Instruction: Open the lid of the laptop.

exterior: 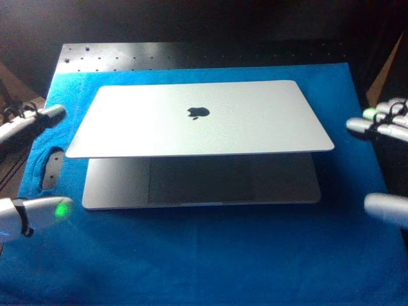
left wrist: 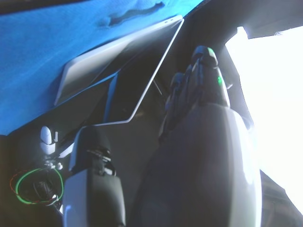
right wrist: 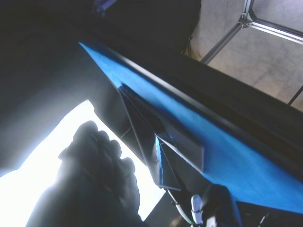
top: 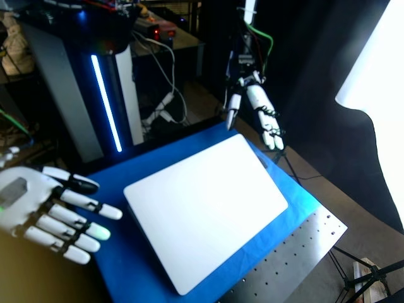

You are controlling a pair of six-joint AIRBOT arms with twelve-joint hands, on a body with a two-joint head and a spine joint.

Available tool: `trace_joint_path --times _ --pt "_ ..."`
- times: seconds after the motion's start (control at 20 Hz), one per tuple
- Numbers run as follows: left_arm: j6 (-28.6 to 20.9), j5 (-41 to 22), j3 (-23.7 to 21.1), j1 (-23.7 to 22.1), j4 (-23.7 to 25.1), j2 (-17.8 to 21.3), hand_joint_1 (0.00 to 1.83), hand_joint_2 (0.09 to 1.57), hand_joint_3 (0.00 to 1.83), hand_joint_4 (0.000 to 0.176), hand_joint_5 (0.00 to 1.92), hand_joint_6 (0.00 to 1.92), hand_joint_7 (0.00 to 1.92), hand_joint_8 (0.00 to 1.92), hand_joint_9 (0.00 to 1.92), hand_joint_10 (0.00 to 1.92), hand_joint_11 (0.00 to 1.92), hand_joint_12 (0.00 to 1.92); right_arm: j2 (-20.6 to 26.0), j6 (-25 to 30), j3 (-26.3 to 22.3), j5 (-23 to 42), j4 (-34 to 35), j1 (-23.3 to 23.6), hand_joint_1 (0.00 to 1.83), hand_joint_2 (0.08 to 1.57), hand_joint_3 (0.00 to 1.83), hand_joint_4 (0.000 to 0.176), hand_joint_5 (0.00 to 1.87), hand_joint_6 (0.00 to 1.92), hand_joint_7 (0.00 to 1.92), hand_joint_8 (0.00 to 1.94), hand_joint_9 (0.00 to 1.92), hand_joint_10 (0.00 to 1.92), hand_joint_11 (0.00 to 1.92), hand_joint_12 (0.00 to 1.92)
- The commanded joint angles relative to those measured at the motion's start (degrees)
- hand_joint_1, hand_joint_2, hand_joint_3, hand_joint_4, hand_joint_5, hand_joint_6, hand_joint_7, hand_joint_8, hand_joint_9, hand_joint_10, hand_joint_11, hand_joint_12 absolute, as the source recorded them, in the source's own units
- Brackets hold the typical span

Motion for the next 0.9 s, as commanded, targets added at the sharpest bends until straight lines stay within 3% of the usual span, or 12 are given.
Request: trace_joint_path --times 0.0,0.1,0.15,0.2,0.25,0.3,0.35,0.4,0.5,0.65,0.75,0.85 --pt "-0.31 -6.59 0.33 -0.5 0.05 -0.11 0.51 1.07 0.01 0.165 0.09 0.01 0.0 0.0 0.0 0.0 0.0 0.0 -0.19 0.1 0.43 5.53 -0.12 0.61 0.0 1.33 0.0 0.018 0.29 0.0 0.23 0.0 0.22 0.0 0.21 0.13" --pt "-0.4 -6.32 0.42 -0.5 0.07 -0.3 0.52 1.09 0.01 0.164 0.09 0.01 0.0 0.0 0.0 0.0 0.0 0.0 -0.36 0.1 0.83 3.72 -1.03 1.3 0.0 1.29 0.0 0.049 0.24 0.0 0.19 0.0 0.19 0.0 0.18 0.11" --pt "-0.45 -6.28 0.42 -0.5 0.08 -0.34 0.54 1.09 0.02 0.166 0.09 0.01 0.0 0.0 0.0 0.0 0.0 0.0 -0.44 0.1 1.07 2.77 -1.65 1.82 0.0 1.26 0.0 0.049 0.22 0.0 0.18 0.0 0.17 0.0 0.18 0.07" --pt "-0.48 -6.2 0.44 -0.5 0.11 -0.37 0.52 1.1 0.01 0.174 0.09 0.0 0.0 0.0 0.0 0.0 0.0 0.0 -0.55 0.1 1.4 1.64 -2.53 2.51 0.0 1.27 0.0 0.02 0.22 0.0 0.19 0.0 0.16 0.0 0.18 0.06" --pt "-0.5 -6.13 0.47 -0.5 0.12 -0.41 0.52 1.1 0.01 0.176 0.09 0.0 0.0 0.0 0.0 0.0 0.0 0.0 -0.75 0.1 1.73 0.49 -3.54 3.34 0.0 1.27 0.0 0.018 0.22 0.0 0.19 0.01 0.16 0.0 0.19 0.06" --pt "-0.51 -6.12 0.5 -0.5 0.12 -0.44 0.52 1.11 0.01 0.175 0.09 0.0 0.0 0.0 0.0 0.0 0.0 0.0 -1.13 0.1 2.12 -1.05 -4.97 4.46 0.0 1.28 0.0 0.0 0.22 0.0 0.21 0.01 0.18 0.01 0.22 0.08" --pt "-0.53 -6.13 0.52 -0.5 0.13 -0.5 0.53 1.1 0.0 0.164 0.09 0.0 0.0 0.0 0.0 0.0 0.02 0.01 -1.45 0.1 2.37 -2.0 -6.01 5.3 0.0 1.27 0.0 0.0 0.21 0.0 0.21 0.01 0.2 0.01 0.26 0.09" --pt "-0.63 -6.24 0.54 -0.5 0.12 -0.72 0.54 1.1 0.0 0.159 0.09 0.0 0.0 0.0 0.0 0.0 0.01 0.01 -2.03 0.1 2.73 -3.45 -7.66 6.49 0.0 1.27 0.0 0.018 0.2 0.0 0.22 0.0 0.26 0.01 0.37 0.12" --pt "-0.92 -6.29 0.65 -0.5 0.11 -1.07 0.53 1.11 0.0 0.16 0.09 0.0 0.0 0.0 0.0 0.0 0.0 0.0 -2.95 0.11 3.14 -5.07 -9.13 7.5 0.0 1.3 0.01 0.005 0.21 0.0 0.22 0.0 0.32 0.02 0.49 0.17" --pt "-1.2 -6.34 0.7 -0.5 0.11 -1.27 0.53 1.11 0.0 0.159 0.1 0.0 0.0 0.0 0.0 0.0 0.0 0.0 -4.05 0.42 3.27 -6.23 -10.46 8.01 0.0 1.32 0.01 0.0 0.2 0.0 0.22 0.0 0.25 0.0 0.33 0.09" --pt "-1.24 -6.41 0.69 -0.5 0.07 -1.36 0.51 1.11 0.0 0.129 0.11 0.0 0.01 0.0 0.0 0.0 0.0 0.0 -4.58 0.92 3.31 -6.74 -11.03 8.07 0.0 1.33 0.01 0.0 0.21 0.0 0.23 0.01 0.26 0.0 0.33 0.08" --pt "-1.34 -6.51 0.7 -0.5 -0.04 -1.49 0.52 1.1 0.0 0.135 0.11 0.0 0.0 0.0 0.0 0.0 0.0 0.0 -5.31 1.72 3.44 -7.35 -12.07 8.32 0.0 1.32 0.0 0.0 0.21 0.0 0.24 0.0 0.28 0.01 0.34 0.09"
